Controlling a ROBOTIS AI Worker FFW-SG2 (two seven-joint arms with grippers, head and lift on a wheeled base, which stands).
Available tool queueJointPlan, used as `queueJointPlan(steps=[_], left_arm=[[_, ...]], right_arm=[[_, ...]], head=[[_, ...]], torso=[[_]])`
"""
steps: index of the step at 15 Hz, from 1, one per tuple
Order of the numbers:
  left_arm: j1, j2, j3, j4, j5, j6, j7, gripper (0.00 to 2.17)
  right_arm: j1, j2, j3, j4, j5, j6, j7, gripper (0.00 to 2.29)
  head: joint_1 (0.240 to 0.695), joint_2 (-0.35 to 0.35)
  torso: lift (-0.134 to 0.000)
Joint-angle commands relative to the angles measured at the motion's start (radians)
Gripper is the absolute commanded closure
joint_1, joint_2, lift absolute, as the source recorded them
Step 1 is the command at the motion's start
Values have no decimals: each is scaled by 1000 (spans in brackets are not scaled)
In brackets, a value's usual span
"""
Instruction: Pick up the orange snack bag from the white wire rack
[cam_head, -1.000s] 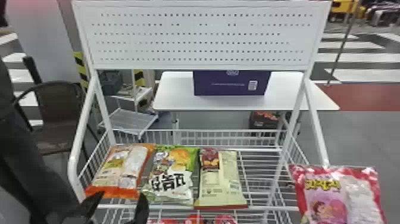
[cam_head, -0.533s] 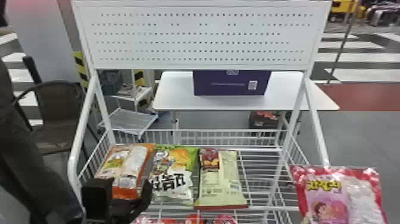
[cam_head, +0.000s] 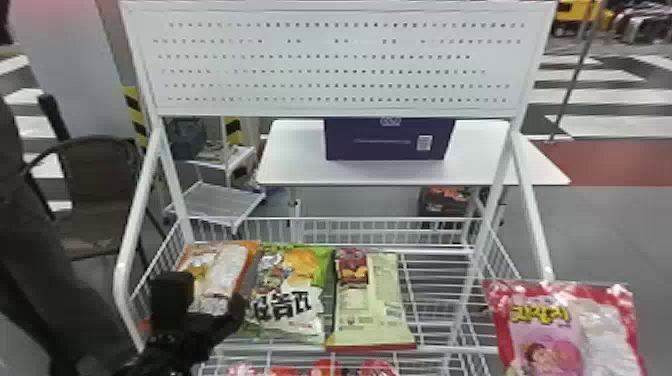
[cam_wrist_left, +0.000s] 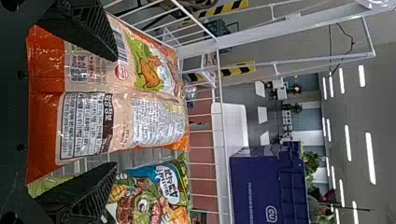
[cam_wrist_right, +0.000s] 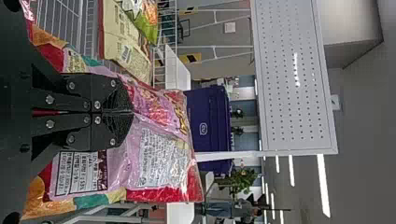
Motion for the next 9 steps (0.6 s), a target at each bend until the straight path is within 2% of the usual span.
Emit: queueJointPlan(steps=[1,2,3,4,5,9], left_arm=[[-25,-2,-2,32,0,6,-3,174],[-25,-2,0,33,1,6,-3,404],[-24,-2,2,32,1,6,-1,856],[-19,-2,3,32,9,3,9,1457],[-16,-2,2,30,18,6,17,1835],[44,-2,9,-48,17,6,23,1892]], right_arm=[[3,0,-2,2,0,0,0,2142],[3,-2,-2,0,0,0,0,2142],[3,-3,-3,2,0,0,0,2142],[3,-3,-6,2,0,0,0,2142],[2,-5,-6,2,0,0,0,2142],[-9,-5,-6,12,-2,0,-1,2142]], head=[[499,0],[499,0],[499,0],[499,0],[499,0],[499,0]], torso=[[0],[0],[0],[0],[0],[0]])
